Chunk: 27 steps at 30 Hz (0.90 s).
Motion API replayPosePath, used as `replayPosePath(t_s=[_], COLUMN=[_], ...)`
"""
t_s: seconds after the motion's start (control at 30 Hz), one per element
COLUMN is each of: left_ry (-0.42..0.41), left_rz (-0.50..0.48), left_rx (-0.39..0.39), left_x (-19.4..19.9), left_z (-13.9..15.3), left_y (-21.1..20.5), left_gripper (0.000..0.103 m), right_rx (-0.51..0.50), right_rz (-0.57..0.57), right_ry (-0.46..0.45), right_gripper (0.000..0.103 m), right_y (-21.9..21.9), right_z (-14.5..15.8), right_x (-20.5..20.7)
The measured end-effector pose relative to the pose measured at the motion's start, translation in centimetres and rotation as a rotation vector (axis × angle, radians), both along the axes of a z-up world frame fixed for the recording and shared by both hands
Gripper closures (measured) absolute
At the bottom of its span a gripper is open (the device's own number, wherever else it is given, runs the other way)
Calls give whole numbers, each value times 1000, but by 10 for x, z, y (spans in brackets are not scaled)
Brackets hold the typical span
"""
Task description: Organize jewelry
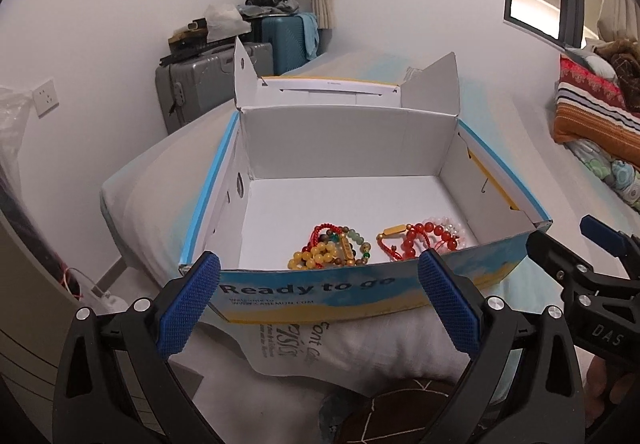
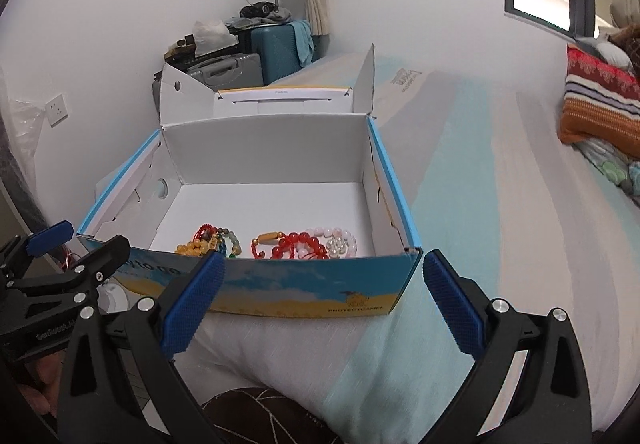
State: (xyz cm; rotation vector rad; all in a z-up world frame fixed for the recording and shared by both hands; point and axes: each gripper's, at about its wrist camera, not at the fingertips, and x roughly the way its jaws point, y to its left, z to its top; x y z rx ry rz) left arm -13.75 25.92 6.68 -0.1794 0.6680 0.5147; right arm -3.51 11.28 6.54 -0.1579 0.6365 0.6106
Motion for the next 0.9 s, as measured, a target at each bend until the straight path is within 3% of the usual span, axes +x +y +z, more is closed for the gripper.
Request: replayPosePath(t_s=[0.77, 0.9], left_ry=[3, -1], left_rz=[-12, -17], left_rx=[30, -5], left_x=[3, 3], left_z=[-2, -3], left_y=[-11, -8], left_gripper=[6, 6], right_rx=[-18, -17], right_rz=[-9, -7], right_ry=[-1, -2], right_gripper=[8, 8], right_y=[-3, -3], right_z=[-5, -5], right_x=[2, 3])
